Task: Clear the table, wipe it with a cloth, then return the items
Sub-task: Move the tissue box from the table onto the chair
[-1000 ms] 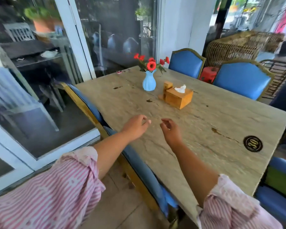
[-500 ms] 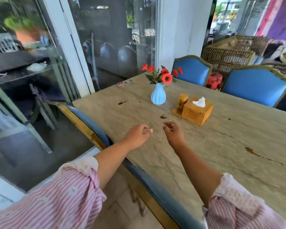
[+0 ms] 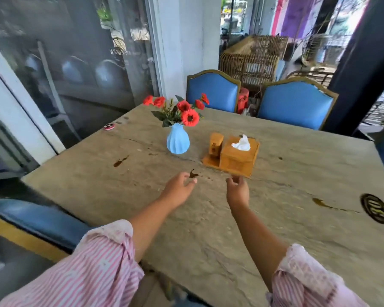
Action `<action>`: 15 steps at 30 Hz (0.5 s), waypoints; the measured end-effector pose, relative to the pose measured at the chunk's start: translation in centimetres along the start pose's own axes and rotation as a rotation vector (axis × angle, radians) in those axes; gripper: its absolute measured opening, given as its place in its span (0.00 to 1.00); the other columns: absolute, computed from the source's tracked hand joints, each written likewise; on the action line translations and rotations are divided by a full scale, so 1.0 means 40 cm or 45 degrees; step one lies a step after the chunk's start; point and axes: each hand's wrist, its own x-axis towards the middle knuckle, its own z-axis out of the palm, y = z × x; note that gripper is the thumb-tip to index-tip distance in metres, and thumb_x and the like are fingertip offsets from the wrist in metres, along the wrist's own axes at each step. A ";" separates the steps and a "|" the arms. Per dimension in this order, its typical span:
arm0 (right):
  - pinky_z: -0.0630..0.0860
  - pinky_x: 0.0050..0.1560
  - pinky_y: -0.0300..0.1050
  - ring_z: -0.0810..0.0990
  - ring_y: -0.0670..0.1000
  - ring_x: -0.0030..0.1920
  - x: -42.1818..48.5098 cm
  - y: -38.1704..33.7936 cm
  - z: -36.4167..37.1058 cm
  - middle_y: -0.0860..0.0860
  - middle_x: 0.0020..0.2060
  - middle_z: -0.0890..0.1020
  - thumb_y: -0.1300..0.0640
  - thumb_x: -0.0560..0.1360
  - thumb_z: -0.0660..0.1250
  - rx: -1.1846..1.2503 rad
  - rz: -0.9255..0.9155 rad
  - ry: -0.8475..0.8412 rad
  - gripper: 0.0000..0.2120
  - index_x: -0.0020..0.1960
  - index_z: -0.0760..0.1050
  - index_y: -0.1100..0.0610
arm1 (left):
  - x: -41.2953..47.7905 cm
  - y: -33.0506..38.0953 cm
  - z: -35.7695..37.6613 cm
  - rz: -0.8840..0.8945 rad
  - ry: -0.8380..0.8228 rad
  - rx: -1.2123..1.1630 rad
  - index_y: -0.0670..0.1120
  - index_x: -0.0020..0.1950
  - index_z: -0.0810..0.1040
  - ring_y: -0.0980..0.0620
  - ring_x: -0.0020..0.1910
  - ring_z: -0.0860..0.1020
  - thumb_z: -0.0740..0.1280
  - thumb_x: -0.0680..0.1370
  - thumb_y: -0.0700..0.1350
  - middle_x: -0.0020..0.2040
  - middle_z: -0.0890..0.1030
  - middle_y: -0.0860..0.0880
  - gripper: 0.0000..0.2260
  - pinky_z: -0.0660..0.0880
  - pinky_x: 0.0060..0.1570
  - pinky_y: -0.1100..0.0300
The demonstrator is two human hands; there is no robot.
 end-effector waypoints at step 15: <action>0.68 0.65 0.50 0.72 0.57 0.65 0.393 0.010 0.036 0.55 0.65 0.74 0.49 0.81 0.54 0.204 0.145 0.464 0.20 0.68 0.67 0.58 | 0.508 0.015 0.160 -0.217 -0.069 -0.287 0.44 0.68 0.70 0.43 0.67 0.69 0.50 0.82 0.44 0.68 0.71 0.42 0.17 0.65 0.66 0.52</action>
